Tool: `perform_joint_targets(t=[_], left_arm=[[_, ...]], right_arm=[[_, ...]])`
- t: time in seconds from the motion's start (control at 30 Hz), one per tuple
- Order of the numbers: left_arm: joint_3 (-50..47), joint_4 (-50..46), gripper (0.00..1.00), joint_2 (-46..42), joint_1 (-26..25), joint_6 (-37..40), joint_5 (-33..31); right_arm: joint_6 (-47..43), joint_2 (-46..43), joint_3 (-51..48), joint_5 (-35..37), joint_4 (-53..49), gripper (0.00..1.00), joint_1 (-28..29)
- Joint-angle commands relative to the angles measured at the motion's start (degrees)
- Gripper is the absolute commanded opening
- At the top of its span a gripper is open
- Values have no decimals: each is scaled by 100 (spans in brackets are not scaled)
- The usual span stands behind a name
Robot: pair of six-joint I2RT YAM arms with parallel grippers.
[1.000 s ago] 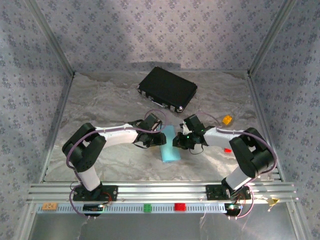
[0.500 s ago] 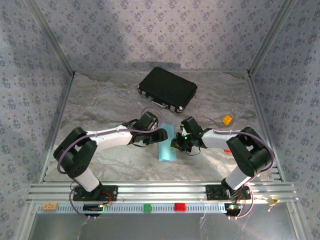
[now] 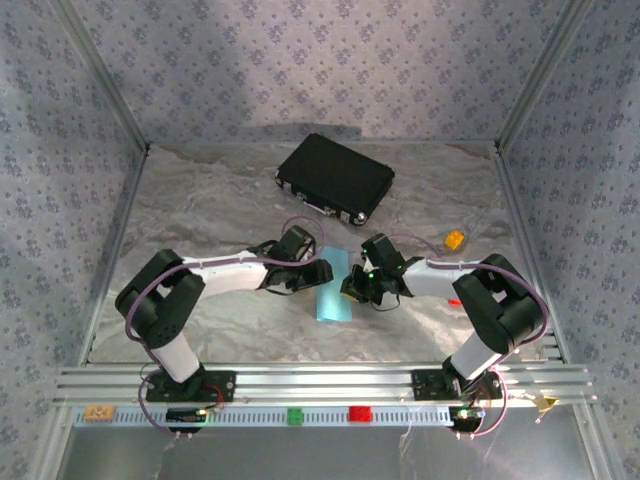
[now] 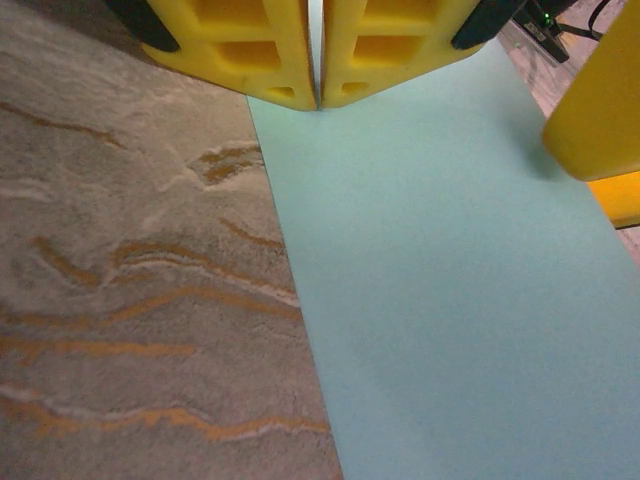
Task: Fold a paper plane with a square sheet of paper (pick it up from the middle)
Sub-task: Hold the square sheet of paper at the center of the table.
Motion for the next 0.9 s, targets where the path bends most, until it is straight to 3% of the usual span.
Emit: perform_joint_targets(t=[0.0, 0.37, 0.6, 0.87], left_arm=[[62, 124, 54, 145, 24, 41, 165], [133, -115, 44, 349, 19, 168, 103], [177, -308, 42, 370, 15, 275, 9], [296, -488, 42, 464, 18, 379, -7]], right_arm=[[90, 39, -144, 247, -225, 13, 45], [-115, -314, -94, 191, -46, 17, -4], [-708, -1359, 105, 617, -1106, 22, -543], [-745, -1799, -293, 457, -1192, 23, -1188]])
